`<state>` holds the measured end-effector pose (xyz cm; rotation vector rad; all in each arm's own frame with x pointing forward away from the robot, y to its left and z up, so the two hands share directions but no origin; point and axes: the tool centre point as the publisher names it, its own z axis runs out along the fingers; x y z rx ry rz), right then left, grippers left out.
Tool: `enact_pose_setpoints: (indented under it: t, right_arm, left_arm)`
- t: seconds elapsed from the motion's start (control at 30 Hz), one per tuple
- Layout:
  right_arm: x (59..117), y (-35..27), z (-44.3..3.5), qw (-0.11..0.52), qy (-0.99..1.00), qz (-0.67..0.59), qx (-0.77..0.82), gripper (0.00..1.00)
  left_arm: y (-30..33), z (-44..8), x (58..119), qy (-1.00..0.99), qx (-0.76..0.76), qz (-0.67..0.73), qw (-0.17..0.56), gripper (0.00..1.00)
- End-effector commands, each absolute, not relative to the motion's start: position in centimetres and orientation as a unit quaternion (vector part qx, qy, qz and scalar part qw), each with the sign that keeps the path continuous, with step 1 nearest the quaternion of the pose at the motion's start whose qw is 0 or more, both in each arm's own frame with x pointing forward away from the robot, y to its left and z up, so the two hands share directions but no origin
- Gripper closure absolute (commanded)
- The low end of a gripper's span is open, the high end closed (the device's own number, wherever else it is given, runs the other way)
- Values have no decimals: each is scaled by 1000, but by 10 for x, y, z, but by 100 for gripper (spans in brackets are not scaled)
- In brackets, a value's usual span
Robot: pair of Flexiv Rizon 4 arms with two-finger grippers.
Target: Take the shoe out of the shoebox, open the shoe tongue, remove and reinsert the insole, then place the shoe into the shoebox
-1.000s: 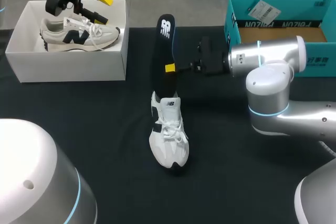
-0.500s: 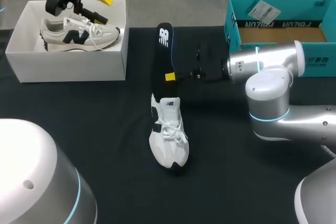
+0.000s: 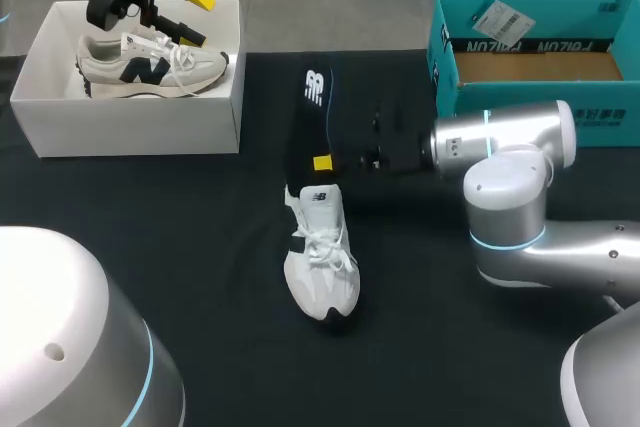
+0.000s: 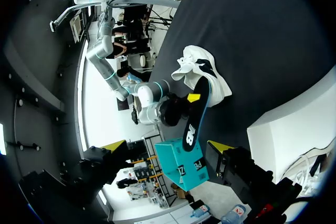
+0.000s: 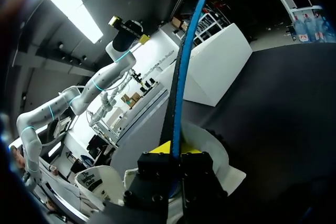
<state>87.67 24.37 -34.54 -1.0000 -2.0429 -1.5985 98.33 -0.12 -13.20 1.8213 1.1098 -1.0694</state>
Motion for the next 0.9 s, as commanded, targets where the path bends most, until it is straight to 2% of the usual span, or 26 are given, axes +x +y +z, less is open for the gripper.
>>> enact_pose_setpoints:
  t: [0.03,0.4,0.43,0.47,0.57,0.7,0.9]
  right_arm:
    - [870,246,-349,180,-726,-558,-359,100]
    - [862,248,-348,180,-727,-555,-362,99]
    - [863,248,-346,178,-728,-555,-360,78]
    - [864,248,-344,175,-730,-556,-358,69]
    - [868,248,-339,169,-734,-555,-352,60]
    - [875,247,-333,163,-740,-554,-346,58]
    - [890,244,-320,153,-750,-549,-336,61]
  left_arm:
    - [-1,-132,984,432,711,-416,368,0]
    - [-1,-132,984,432,711,-416,368,0]
    - [-1,-132,984,432,711,-416,368,0]
    - [-1,-132,984,432,711,-416,368,0]
    - [-1,-132,984,432,711,-416,368,0]
    - [-1,-132,984,432,711,-416,368,0]
    - [-1,-132,984,432,711,-416,368,0]
